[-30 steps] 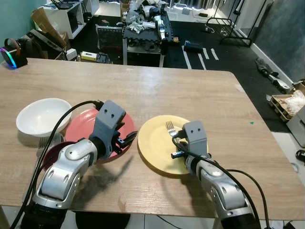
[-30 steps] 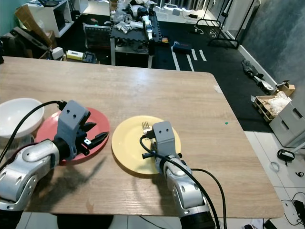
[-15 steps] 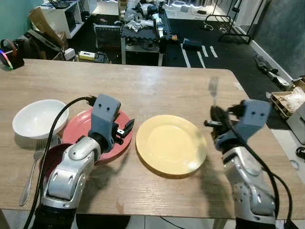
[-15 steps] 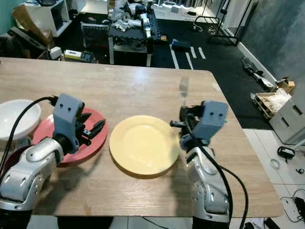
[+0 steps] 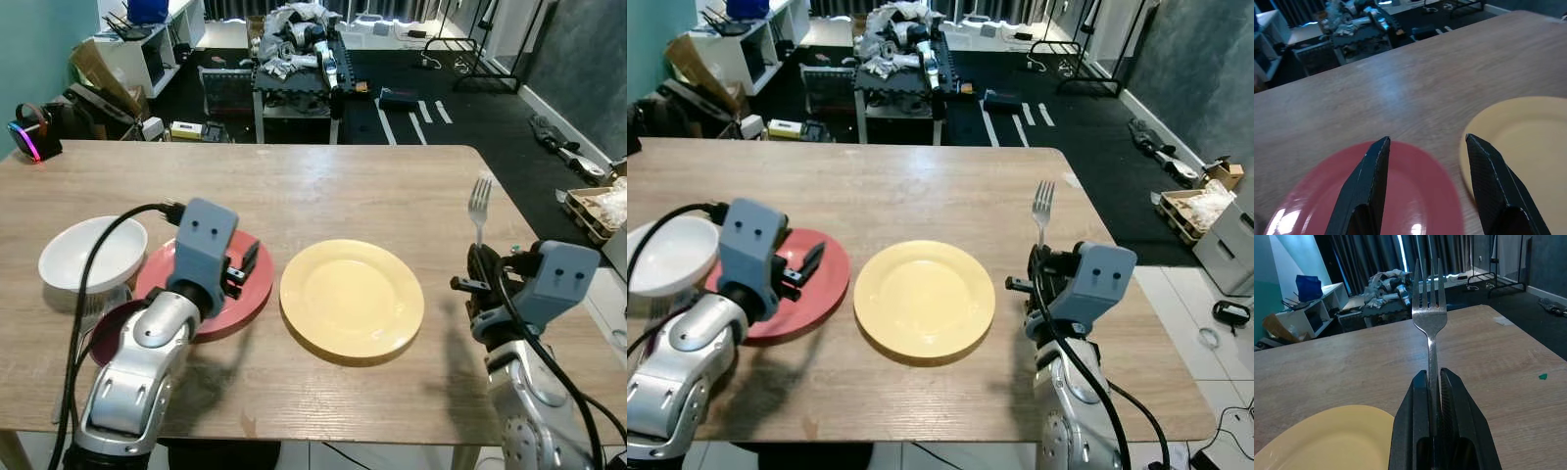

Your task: Setting the table

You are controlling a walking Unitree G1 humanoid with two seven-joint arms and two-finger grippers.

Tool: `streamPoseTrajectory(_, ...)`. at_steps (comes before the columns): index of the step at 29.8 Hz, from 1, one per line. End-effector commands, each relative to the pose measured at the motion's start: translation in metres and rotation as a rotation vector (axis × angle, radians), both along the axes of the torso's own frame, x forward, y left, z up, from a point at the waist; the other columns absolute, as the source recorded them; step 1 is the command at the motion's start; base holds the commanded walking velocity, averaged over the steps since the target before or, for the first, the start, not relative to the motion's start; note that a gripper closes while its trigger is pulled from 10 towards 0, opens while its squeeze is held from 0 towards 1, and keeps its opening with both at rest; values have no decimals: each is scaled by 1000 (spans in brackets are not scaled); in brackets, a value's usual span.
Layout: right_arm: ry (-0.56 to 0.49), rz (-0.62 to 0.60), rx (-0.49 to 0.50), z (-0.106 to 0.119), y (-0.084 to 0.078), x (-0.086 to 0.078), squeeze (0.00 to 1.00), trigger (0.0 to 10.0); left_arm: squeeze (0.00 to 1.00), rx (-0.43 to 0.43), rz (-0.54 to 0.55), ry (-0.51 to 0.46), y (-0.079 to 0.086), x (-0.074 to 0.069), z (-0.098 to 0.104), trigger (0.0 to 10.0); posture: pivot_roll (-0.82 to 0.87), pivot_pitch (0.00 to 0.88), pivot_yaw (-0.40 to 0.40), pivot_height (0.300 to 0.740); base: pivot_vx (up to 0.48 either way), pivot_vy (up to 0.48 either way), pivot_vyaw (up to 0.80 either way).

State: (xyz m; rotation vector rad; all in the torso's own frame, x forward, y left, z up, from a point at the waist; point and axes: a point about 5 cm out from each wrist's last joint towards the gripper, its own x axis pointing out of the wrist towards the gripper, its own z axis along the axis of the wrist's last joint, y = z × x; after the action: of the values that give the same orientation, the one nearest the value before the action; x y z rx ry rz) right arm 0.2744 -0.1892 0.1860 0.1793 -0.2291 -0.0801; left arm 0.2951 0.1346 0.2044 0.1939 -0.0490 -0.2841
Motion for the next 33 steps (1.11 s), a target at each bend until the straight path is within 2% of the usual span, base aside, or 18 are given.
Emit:
streamPoseTrajectory(1,9,-3,0,-3,2,1,0,10000,0,-4,-7,6,-2,3,-1,10000,-29,0,91,740,0,0,0)
streamPoseTrajectory(5,1,13,2,-3,7,3,0,10000,0,-25,-11,-19,-8,8,6,10000,-30,0,93,740,0,0,0)
streamPoseTrajectory(33,17,21,-13,-8,8,5,0,10000,0,-64,26,-19,-9,8,3,10000,-31,0,85,740,0,0,0)
